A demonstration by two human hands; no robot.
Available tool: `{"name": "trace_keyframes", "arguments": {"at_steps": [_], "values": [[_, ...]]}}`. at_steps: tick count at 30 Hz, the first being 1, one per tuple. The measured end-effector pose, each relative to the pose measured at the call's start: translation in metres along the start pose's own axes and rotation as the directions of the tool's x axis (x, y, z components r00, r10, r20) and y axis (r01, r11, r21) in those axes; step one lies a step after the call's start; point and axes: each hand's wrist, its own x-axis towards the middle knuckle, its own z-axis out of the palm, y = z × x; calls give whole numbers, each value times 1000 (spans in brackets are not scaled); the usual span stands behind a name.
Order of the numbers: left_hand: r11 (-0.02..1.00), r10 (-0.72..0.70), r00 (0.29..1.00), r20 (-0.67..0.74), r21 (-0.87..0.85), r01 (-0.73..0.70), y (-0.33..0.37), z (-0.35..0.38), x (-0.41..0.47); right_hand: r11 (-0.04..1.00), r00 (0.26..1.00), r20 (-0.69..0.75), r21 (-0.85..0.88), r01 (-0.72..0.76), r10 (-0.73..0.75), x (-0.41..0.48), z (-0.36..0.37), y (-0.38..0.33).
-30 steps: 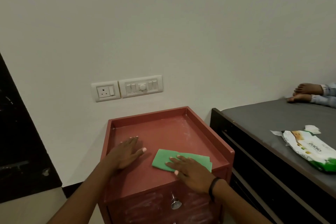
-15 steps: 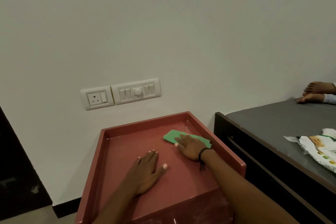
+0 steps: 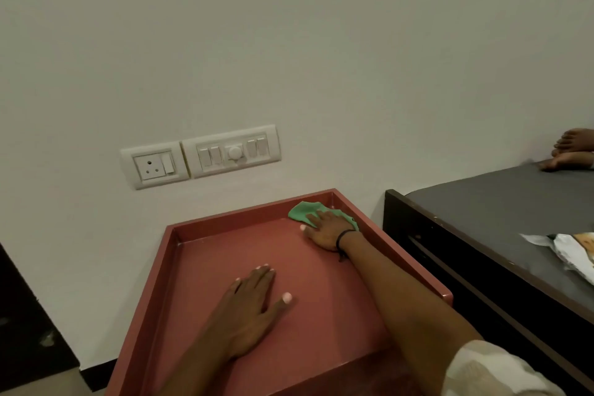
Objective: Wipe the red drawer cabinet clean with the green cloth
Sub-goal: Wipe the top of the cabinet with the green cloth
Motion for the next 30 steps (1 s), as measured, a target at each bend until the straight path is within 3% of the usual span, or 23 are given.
{"name": "trace_keyframes", "arguments": {"at_steps": [9,18,24,30], "values": [[999,-24,1000,12,-44,25,5,-4,-4,998,996,75,32,50,-52,-133,-2,-28],[988,-26,1000,-14,-153,23,6,-19,-24,993,993,59,55,104,-107,-241,14,-61],[1000,-1,998,-59,-18,0,-28,-49,-45,981,983,44,86,173,-178,-275,17,-70],[992,-23,997,-68,125,31,-77,-92,-69,984,982,78,68,165,-170,-234,9,-74]]}}
